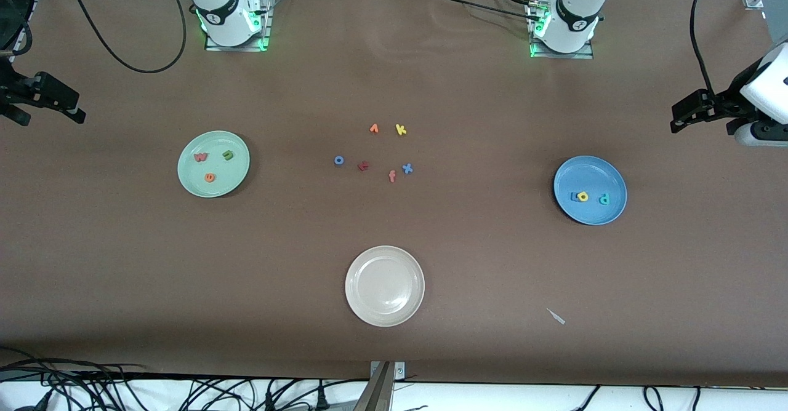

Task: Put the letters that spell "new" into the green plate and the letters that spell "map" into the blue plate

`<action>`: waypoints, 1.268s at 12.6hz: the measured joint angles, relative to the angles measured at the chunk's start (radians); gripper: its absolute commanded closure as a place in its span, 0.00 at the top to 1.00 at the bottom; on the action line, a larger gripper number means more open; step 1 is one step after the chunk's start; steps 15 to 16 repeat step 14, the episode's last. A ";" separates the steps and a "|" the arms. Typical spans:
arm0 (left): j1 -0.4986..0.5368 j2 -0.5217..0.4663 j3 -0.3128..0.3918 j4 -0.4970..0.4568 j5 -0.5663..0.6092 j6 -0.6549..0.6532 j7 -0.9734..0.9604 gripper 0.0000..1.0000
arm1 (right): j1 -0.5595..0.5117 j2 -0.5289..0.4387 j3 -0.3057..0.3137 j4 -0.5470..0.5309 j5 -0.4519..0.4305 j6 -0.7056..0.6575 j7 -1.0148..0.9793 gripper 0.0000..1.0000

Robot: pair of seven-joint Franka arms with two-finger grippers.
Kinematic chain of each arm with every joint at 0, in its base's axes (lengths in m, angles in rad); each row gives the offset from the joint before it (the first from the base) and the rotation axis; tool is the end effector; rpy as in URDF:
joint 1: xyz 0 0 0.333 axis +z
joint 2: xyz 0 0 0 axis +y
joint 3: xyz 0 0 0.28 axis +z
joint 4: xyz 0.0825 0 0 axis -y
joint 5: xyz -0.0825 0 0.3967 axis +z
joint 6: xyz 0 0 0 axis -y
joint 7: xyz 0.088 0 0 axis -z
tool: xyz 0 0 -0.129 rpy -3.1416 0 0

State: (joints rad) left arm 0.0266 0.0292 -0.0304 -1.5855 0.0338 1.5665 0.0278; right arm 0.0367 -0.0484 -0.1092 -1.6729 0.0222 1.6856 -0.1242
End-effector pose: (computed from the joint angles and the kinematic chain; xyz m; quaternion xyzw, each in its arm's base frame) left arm 0.5723 0.0024 0.5425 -0.9994 0.0161 0.0243 0.0162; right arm 0.5638 -0.0394 0.5542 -0.9991 -0.0249 -0.0316 0.0106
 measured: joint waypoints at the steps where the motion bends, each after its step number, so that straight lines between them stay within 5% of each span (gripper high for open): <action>1: 0.000 0.000 0.000 0.000 0.000 0.000 0.000 1.00 | 0.000 0.000 0.000 0.000 0.000 -0.016 0.000 1.00; 16: -0.001 0.001 0.000 -0.001 0.000 0.002 0.000 1.00 | 0.000 0.000 -0.010 0.001 0.000 -0.051 0.000 1.00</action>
